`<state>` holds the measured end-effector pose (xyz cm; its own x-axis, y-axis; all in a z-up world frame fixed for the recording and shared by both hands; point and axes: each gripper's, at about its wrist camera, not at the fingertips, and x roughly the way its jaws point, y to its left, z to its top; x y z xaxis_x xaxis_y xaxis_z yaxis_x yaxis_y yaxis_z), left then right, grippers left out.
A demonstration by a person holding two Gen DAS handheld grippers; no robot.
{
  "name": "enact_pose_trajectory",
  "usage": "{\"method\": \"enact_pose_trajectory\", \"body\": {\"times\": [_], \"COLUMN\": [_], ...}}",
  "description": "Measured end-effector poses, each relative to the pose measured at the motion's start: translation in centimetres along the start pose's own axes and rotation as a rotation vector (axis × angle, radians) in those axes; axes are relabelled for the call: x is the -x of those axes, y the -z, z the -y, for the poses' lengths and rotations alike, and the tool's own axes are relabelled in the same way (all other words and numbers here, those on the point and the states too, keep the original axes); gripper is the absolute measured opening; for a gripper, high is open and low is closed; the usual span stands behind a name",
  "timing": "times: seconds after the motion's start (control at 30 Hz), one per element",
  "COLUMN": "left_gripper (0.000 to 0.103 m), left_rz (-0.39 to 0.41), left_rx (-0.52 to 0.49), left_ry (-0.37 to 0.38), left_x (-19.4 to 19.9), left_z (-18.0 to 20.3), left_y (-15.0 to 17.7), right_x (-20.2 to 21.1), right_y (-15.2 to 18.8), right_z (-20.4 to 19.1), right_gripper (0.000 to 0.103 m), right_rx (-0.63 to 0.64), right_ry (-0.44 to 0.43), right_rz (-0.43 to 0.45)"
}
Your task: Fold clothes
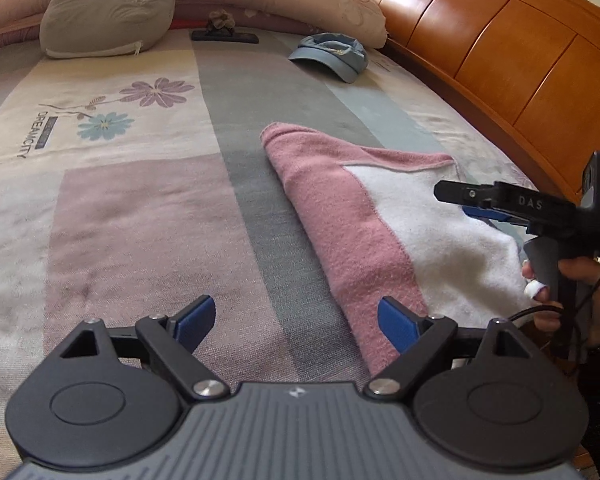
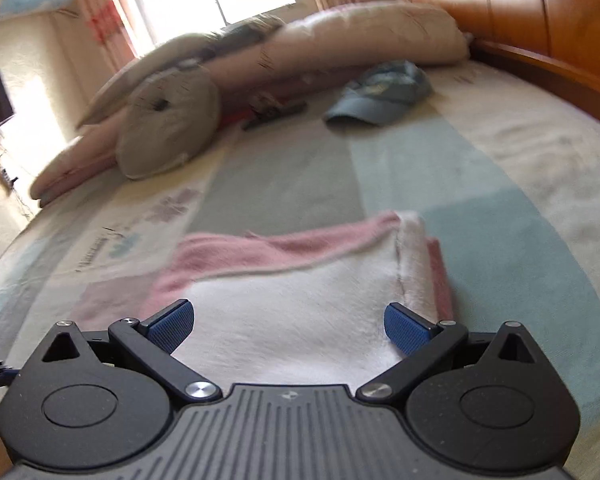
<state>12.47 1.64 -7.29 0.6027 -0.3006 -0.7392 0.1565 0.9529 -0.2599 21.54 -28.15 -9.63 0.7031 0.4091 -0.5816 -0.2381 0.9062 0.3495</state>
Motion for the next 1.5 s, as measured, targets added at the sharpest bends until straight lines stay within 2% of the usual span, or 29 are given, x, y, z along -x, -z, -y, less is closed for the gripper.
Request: {"method": "enact_pose_trajectory", "body": {"times": [0.1,0.27,0.43,0.5,0.57,0.67,0.77,0.83,0.93,1.0,1.07,1.17,1.3,1.33,1.4,1.5], "left_gripper": [0.088,0.088,0.088,0.088,0.088,0.088,0.088,0.088,0.088,0.088,0.088,0.088,0.088,0.088,0.088,0.088], "left_rz": [-0.004,0.001,-0.011,-0.013,-0.013,-0.004,0.013,0.019,0.026,0.029,0.033,0.038,0.047,0.048,0.050,0.060], "left_rx": [-0.007,0.016,0.038,0.036,0.034,0.045,0.064,0.076,0.100,0.111,0.109,0.105,0.117,0.120,0.113,0.101], "left_ry": [0.011,0.045,0.044,0.038,0.027,0.002,-0.010,-0.015,-0.017,-0.013,-0.014,-0.022,-0.021,-0.021,-0.023,-0.022], "left_x": [-0.5,-1.5,-1.7,-1.5,-1.3,-1.1,-0.7,-0.5,0.0,0.4,0.8,1.5,2.1,2.2,2.8,3.9], "left_z": [-0.1,-0.5,-1.6,-2.1,-2.6,-3.3,-3.9,-4.1,-4.3,-4.3,-4.2,-4.1,-4.2,-4.1,-3.9,-3.6], "left_y": [0.1,0.3,0.7,0.8,0.8,0.7,0.5,0.6,0.8,1.1,1.4,1.7,1.9,2.0,2.2,2.6], "right_x": [0.6,0.5,-3.2,-3.9,-4.0,-2.6,-0.2,0.9,1.1,0.5,-0.6,0.0,1.5,1.3,1.0,2.2], "right_y": [0.2,-2.2,-3.2,-2.9,-3.0,-3.2,-3.0,-2.6,-1.1,0.5,2.2,3.0,3.2,3.5,3.7,3.0], "right_z": [0.0,-1.7,-0.9,-0.4,0.4,0.4,-2.7,-5.0,-8.1,-9.6,-10.1,-11.0,-11.8,-11.8,-11.3,-9.6], "right_gripper": [0.103,0.103,0.103,0.103,0.103,0.103,0.103,0.103,0.103,0.103,0.103,0.103,0.103,0.103,0.103,0.103], "right_rx": [0.027,0.065,0.074,0.098,0.070,0.011,0.084,0.132,0.204,0.254,0.274,0.305,0.278,0.274,0.260,0.219], "right_ry": [0.007,0.024,0.136,0.183,0.207,0.177,0.133,0.055,-0.115,-0.163,-0.144,-0.090,-0.166,-0.162,-0.127,-0.068], "right_rz": [0.006,0.039,0.010,-0.004,-0.021,-0.022,0.026,0.037,-0.019,-0.066,-0.130,-0.120,-0.101,-0.113,-0.128,-0.092]}}
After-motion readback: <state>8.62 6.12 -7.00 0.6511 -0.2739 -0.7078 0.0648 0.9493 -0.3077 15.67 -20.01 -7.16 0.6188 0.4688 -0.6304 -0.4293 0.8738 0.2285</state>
